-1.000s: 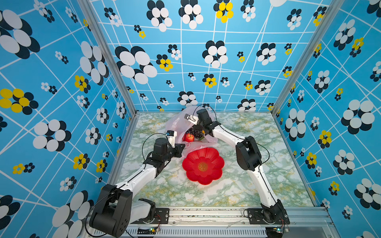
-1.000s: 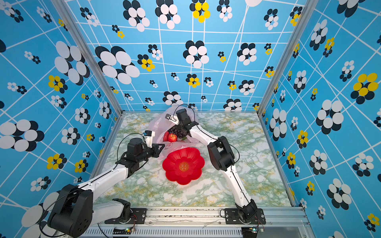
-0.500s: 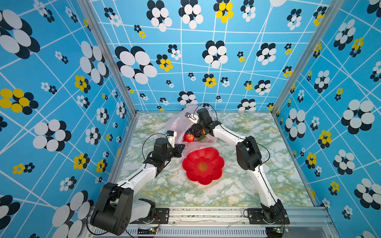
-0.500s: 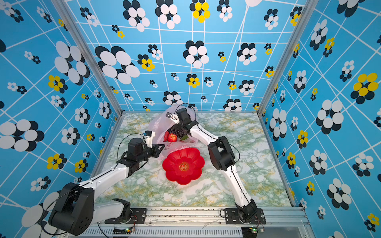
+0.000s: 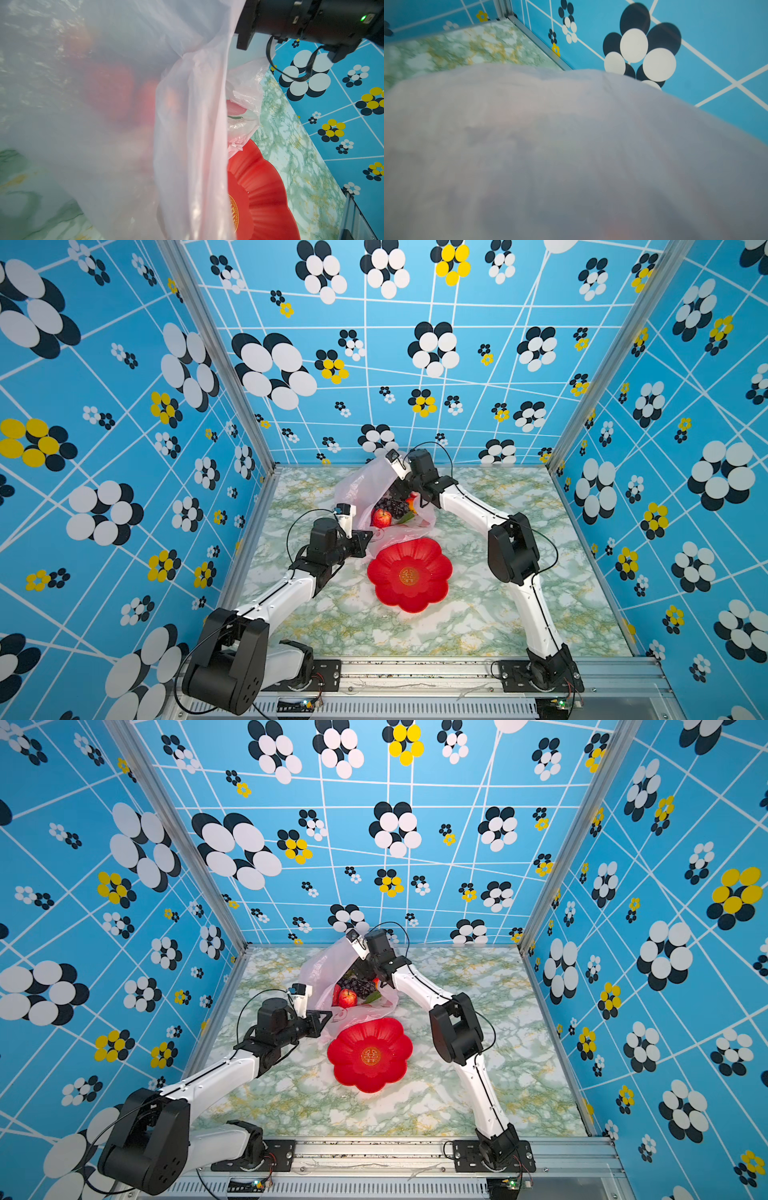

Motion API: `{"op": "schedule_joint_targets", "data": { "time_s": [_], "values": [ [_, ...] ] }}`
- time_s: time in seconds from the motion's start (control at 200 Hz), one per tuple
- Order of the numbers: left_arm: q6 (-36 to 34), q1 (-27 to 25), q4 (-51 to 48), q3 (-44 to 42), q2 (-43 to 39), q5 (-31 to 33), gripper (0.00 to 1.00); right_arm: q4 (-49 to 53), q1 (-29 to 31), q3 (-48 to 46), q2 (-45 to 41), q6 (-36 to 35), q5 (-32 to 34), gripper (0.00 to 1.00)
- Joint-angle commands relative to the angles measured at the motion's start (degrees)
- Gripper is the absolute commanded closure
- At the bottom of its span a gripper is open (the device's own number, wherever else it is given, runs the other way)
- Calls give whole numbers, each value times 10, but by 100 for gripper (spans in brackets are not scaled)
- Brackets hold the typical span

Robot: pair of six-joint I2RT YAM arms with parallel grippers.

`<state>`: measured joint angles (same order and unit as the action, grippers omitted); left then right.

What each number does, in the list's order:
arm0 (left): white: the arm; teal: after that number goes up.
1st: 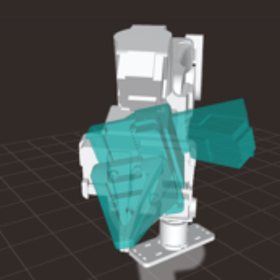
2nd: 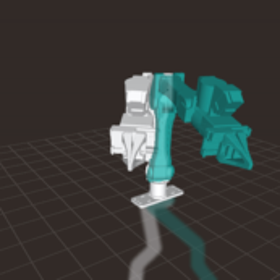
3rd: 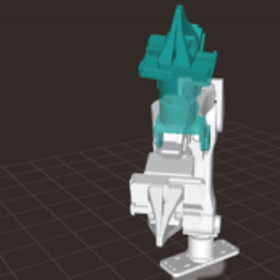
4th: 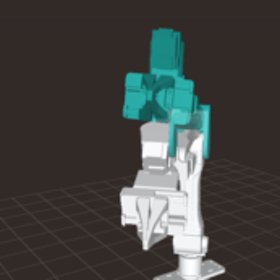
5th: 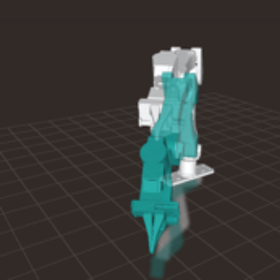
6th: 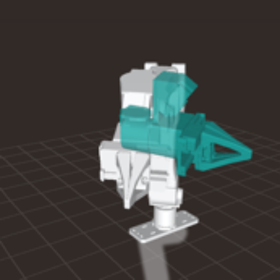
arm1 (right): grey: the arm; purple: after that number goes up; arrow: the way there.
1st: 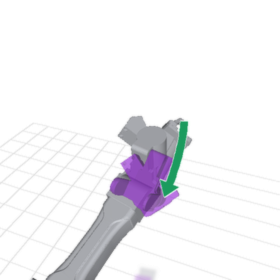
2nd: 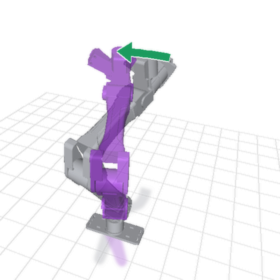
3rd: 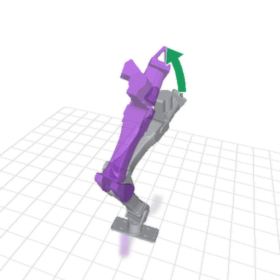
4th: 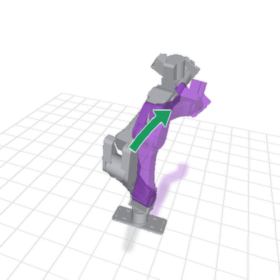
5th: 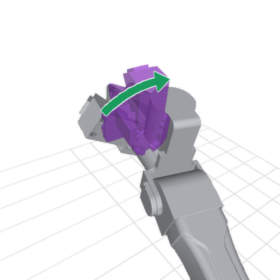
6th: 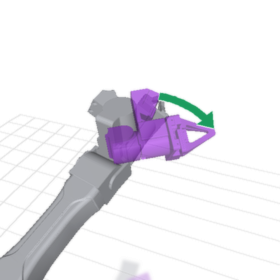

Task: Place the fruits into the plastic bag

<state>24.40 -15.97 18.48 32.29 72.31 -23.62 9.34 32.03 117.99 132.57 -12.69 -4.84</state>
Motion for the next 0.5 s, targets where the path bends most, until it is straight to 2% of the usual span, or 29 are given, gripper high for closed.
{"op": "schedule_joint_targets", "data": {
  "time_s": [0.0,0.325,0.495],
  "values": [
    [-1,5,13,-7,-10,-6,100,22,-8,-20,-43,135,-100,1],
    [0,4,13,-10,-14,-2,100,5,-20,-61,-88,364,-232,1],
    [1,5,15,-14,-20,1,100,25,-21,-66,-109,448,-304,1]
  ]
}}
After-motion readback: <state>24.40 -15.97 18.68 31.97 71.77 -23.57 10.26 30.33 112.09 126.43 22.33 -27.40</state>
